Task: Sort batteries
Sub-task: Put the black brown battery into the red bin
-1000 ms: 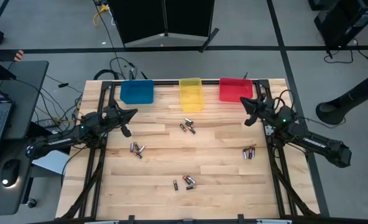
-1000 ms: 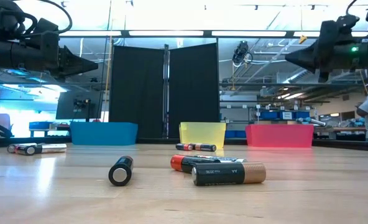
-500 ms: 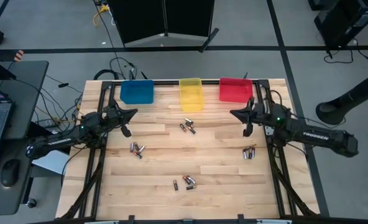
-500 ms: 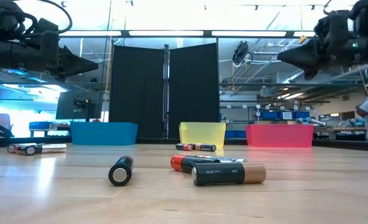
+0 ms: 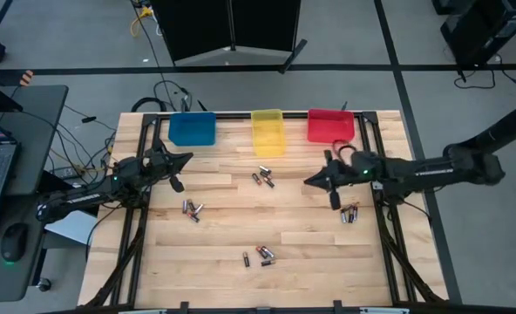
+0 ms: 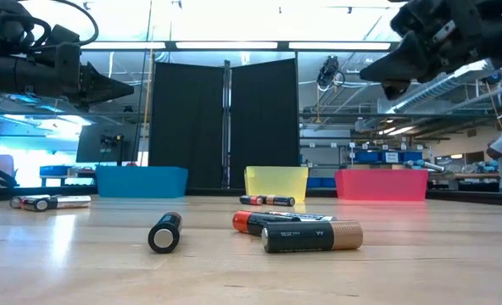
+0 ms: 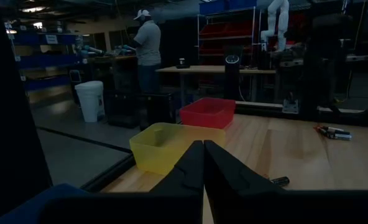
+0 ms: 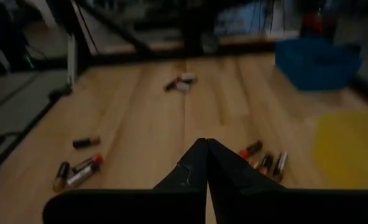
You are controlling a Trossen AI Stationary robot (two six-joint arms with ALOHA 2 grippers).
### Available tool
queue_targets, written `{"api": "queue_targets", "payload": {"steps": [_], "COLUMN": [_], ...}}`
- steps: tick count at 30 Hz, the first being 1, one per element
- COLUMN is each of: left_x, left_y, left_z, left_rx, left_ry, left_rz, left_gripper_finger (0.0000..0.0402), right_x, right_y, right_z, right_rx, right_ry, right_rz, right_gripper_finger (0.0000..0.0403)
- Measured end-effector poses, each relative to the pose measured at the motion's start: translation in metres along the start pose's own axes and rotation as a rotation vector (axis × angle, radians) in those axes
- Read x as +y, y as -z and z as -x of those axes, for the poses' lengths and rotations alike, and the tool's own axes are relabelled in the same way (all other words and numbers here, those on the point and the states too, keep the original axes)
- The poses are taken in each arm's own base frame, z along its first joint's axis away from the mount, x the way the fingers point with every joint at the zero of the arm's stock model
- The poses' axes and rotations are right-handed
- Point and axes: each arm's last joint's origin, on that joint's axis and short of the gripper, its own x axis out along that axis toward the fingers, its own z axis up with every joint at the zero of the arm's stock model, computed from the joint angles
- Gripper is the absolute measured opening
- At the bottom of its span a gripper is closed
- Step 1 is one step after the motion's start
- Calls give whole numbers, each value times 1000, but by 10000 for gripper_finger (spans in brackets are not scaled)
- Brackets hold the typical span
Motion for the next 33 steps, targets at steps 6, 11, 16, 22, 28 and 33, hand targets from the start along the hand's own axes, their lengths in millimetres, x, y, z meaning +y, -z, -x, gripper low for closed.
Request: {"api": "queue_targets", "payload": {"steps": [6,11,16,22,28,33], "left_x": [0,0,0,0,0,0], "left_y": [0,0,0,0,0,0], "left_z": [0,0,0,0,0,0], "left_rx": [0,0,0,0,0,0], "left_ry": [0,0,0,0,0,0], "left_rz": [0,0,0,0,0,0], "left_gripper_finger": [15,15,15,15,15,15], "right_x": [22,48,86,135,178,206], "right_y": [-12,-28,-39,-41,-34,-32], "right_z": [-32,-60,-89,-122,-151,-176], "right_rx": [212,386,498,639,810,852], "right_ry": [6,-42,-116,-136,-113,-119], "right_rz": [-5,-11,42,52,58,73], "right_gripper_finger": [25,37,63,104,136,150]}}
